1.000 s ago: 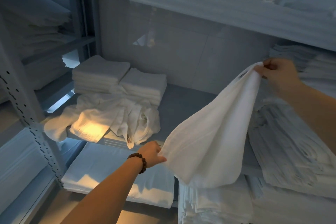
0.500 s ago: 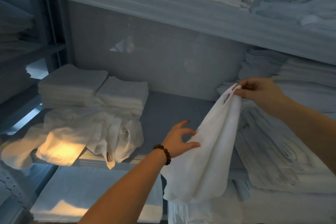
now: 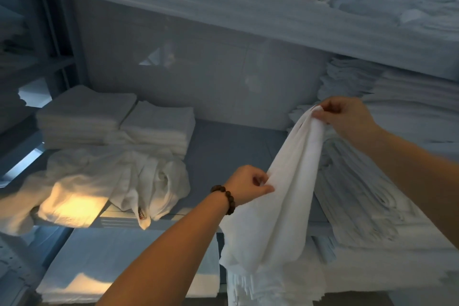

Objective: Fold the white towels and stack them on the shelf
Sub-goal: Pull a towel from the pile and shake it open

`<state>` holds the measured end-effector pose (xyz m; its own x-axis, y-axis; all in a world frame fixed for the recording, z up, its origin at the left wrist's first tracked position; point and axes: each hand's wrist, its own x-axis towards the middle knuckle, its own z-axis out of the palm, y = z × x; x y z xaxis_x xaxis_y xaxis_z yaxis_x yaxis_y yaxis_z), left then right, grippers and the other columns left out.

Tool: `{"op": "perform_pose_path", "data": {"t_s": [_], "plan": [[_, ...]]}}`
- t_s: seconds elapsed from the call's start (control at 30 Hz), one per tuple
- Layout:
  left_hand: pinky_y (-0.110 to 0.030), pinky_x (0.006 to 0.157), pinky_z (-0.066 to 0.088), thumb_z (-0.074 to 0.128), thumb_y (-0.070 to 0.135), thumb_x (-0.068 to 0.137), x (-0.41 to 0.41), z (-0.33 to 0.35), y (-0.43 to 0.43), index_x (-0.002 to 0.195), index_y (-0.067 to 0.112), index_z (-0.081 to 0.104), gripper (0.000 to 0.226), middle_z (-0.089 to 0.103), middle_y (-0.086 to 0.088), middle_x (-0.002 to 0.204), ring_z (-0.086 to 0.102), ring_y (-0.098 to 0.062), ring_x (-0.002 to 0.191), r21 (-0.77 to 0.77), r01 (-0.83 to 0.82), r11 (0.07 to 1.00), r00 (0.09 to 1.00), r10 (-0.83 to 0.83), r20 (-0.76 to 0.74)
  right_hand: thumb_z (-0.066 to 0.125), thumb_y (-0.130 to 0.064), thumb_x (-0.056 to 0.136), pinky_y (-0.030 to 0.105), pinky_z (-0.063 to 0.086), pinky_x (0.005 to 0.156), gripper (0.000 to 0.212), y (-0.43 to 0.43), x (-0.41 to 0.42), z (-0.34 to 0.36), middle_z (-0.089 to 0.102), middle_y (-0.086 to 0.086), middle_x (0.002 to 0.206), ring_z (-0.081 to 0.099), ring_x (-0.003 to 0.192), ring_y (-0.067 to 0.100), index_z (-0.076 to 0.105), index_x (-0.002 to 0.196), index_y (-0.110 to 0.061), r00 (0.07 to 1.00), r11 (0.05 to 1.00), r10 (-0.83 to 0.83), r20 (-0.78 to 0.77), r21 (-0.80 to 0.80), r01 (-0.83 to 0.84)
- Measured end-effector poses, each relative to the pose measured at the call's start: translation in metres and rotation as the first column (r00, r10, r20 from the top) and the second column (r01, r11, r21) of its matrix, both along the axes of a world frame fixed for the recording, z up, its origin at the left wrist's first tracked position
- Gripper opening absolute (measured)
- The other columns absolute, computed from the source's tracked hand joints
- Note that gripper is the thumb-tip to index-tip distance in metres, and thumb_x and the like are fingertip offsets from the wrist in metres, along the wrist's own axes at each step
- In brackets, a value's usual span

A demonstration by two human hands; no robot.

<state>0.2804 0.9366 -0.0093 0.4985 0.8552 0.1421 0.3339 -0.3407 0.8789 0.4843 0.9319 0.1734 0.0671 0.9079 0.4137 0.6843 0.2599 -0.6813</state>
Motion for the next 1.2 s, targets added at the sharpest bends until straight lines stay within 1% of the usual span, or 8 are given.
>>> {"op": "perform_pose_path", "data": {"t_s": [0.1,0.27,0.5,0.6,0.7,0.83,1.03,1.2], "plan": [[-0.028,0.058,0.034,0.07,0.037,0.08,-0.012,-0.022,-0.005,0.065,0.002,0.054,0.041,0.039,-0.003,0.061,0.038,-0.014,0.057,-0.086,0.094,0.992,0.985,-0.105,-0.137,0.068,-0.009,0.083,0.019,0.045,0.068,0.009,0.005,0.007,0.004,0.06,-0.001,0.071,0.055,0.06,0.001,0.066,0.09,-0.003,0.998,0.998,-0.052,-0.021,0.039,0.053],[-0.024,0.048,0.021,0.072,0.036,0.077,-0.029,-0.059,-0.012,0.046,0.022,0.029,0.055,0.02,0.009,0.047,0.019,-0.009,0.041,-0.169,0.098,0.981,0.952,-0.142,-0.27,0.067,-0.012,0.084,0.027,0.045,0.068,0.016,0.011,0.014,0.007,0.061,0.011,0.078,0.053,0.064,0.01,0.066,0.094,0.0,0.995,0.993,-0.095,-0.032,0.07,0.097],[-0.019,0.053,0.034,0.073,0.041,0.075,-0.052,-0.108,-0.032,0.055,0.024,0.051,0.034,0.049,0.008,0.058,0.046,-0.008,0.054,-0.292,0.048,0.955,0.894,-0.171,-0.414,0.069,-0.021,0.083,0.042,0.05,0.087,0.023,0.015,0.041,-0.002,0.062,0.012,0.091,0.057,0.083,0.022,0.066,0.099,-0.006,0.973,0.974,-0.215,-0.083,0.058,0.22],[-0.022,0.061,0.04,0.074,0.044,0.073,-0.065,-0.117,-0.036,0.062,0.021,0.06,0.028,0.054,0.006,0.067,0.05,-0.01,0.062,-0.334,-0.009,0.943,0.915,-0.127,-0.383,0.07,-0.031,0.078,0.044,0.051,0.087,0.013,0.012,0.058,-0.008,0.064,0.009,0.089,0.06,0.084,0.023,0.067,0.086,-0.021,0.955,0.955,-0.291,-0.06,0.048,0.294],[-0.025,0.057,0.033,0.077,0.043,0.07,-0.087,-0.121,-0.038,0.052,0.022,0.051,0.038,0.041,0.003,0.057,0.04,-0.011,0.052,-0.33,-0.087,0.94,0.93,-0.042,-0.364,0.071,-0.031,0.077,0.041,0.05,0.082,0.012,0.009,0.077,-0.018,0.063,0.01,0.085,0.057,0.069,0.017,0.065,0.07,-0.023,0.931,0.934,-0.353,-0.09,0.032,0.357],[-0.022,0.049,0.027,0.078,0.038,0.072,-0.122,-0.114,-0.037,0.039,0.024,0.051,0.045,0.035,0.011,0.044,0.032,-0.005,0.041,-0.31,-0.198,0.93,0.951,0.106,-0.29,0.07,-0.025,0.078,0.035,0.046,0.075,0.021,0.002,0.093,-0.03,0.062,0.01,0.084,0.054,0.067,0.015,0.069,0.09,-0.008,0.916,0.917,-0.391,-0.091,0.04,0.396],[-0.031,0.067,0.046,0.074,0.031,0.079,-0.155,-0.084,-0.034,0.079,-0.001,0.07,0.032,0.06,-0.013,0.071,0.055,-0.02,0.068,-0.309,-0.373,0.875,0.924,0.38,-0.041,0.069,-0.013,0.081,0.027,0.04,0.067,0.018,-0.008,0.106,-0.046,0.059,0.01,0.083,0.051,0.067,0.017,0.068,0.093,0.001,0.918,0.92,-0.386,-0.09,0.039,0.39],[-0.026,0.068,0.055,0.069,0.019,0.083,-0.161,-0.053,-0.035,0.083,0.012,0.071,0.007,0.073,-0.006,0.082,0.068,-0.023,0.082,-0.433,-0.438,0.788,0.776,0.575,0.26,0.067,-0.011,0.082,0.022,0.043,0.064,0.008,-0.017,0.106,-0.054,0.059,0.008,0.083,0.053,0.078,0.018,0.066,0.09,-0.009,0.905,0.915,-0.394,-0.161,0.021,0.402]]}}
